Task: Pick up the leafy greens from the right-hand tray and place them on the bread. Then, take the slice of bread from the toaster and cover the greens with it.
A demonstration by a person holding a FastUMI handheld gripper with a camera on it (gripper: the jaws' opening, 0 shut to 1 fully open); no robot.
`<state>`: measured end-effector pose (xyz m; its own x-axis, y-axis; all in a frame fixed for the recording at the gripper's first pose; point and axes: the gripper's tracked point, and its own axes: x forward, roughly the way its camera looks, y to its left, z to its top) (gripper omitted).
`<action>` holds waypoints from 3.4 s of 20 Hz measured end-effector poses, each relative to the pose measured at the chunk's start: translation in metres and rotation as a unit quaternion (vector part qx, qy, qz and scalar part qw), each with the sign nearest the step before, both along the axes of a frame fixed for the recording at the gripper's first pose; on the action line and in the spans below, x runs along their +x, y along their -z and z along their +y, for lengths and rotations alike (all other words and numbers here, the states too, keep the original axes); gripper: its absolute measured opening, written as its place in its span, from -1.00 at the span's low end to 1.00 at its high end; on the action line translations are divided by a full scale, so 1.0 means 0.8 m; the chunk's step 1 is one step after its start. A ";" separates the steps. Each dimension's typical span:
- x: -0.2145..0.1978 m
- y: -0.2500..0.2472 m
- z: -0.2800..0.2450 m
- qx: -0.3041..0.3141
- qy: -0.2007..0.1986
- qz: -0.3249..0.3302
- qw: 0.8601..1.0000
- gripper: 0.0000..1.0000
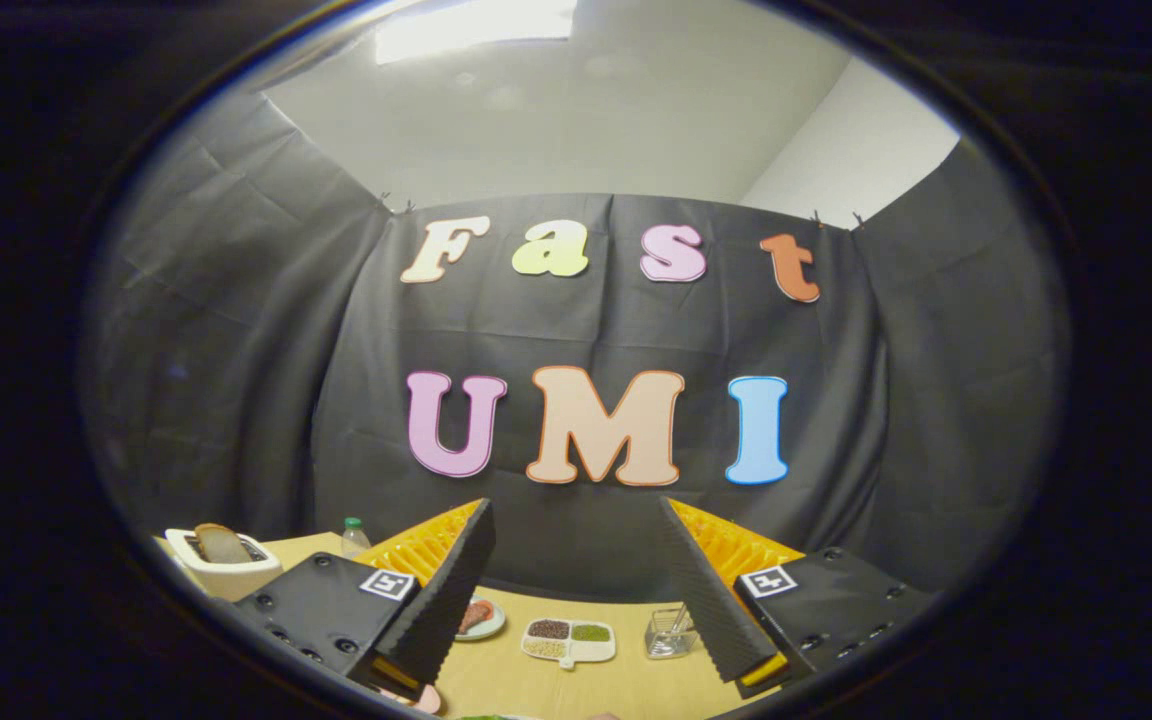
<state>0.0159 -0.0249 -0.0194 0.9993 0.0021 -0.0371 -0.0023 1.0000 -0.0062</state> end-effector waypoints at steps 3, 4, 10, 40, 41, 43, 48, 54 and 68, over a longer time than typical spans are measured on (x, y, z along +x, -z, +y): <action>0.002 0.005 -0.003 0.002 -0.005 0.005 1.000 1.00; 0.002 0.008 -0.002 0.005 -0.011 0.007 1.000 1.00; 0.007 0.026 -0.007 0.007 -0.033 0.028 0.999 1.00; -0.136 0.369 0.063 -0.072 -0.345 0.424 0.834 1.00; -0.143 0.378 0.064 -0.073 -0.353 0.434 0.826 1.00; -0.156 0.394 0.065 -0.078 -0.364 0.455 0.809 1.00; -0.180 0.432 0.069 -0.089 -0.382 0.494 0.776 1.00; -0.198 0.472 0.060 -0.109 -0.383 0.530 0.749 1.00; -0.207 0.486 0.058 -0.114 -0.352 0.557 0.744 0.39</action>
